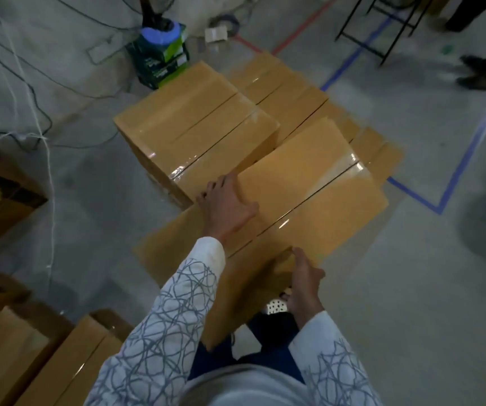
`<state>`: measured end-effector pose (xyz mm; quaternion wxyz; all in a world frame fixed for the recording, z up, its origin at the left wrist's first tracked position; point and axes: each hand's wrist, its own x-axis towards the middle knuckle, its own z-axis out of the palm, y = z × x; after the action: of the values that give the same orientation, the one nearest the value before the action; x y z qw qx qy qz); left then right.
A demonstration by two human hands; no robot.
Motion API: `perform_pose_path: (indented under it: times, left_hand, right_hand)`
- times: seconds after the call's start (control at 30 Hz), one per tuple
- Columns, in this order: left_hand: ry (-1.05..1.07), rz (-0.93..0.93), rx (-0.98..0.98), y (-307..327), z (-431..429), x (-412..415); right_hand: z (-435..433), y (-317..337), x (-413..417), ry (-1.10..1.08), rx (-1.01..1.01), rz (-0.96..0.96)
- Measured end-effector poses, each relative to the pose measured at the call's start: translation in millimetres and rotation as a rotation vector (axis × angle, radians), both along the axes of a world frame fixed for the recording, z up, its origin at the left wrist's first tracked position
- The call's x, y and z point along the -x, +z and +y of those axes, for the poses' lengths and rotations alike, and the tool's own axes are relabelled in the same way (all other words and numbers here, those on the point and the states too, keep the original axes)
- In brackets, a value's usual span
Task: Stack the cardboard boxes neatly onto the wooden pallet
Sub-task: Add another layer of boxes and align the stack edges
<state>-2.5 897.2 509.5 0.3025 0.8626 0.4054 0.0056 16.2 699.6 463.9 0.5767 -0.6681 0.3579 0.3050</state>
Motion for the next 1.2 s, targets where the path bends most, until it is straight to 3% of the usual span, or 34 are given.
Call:
perform_pose_path:
  times: [0.17, 0.3, 0.77, 1.03, 1.2]
  left_hand:
    - [0.033, 0.037, 0.245, -46, 25, -51]
    - [0.083, 0.028, 0.391, -98, 48, -85]
    - [-0.055, 0.157, 0.496, -337, 140, -205]
    - [-0.051, 0.114, 0.529, -376, 162, -220]
    - [0.044, 0.023, 0.591, -366, 168, -220]
  right_hand:
    - [45, -32, -70, -0.078, 0.276, -0.031]
    - [70, -80, -113, -0.093, 0.355, -0.021]
    - [159, -296, -222, -0.073, 0.661, -0.074]
    - [169, -335, -239, -0.123, 0.686, -0.038]
    - [168, -329, -233, -0.146, 0.567, -0.185]
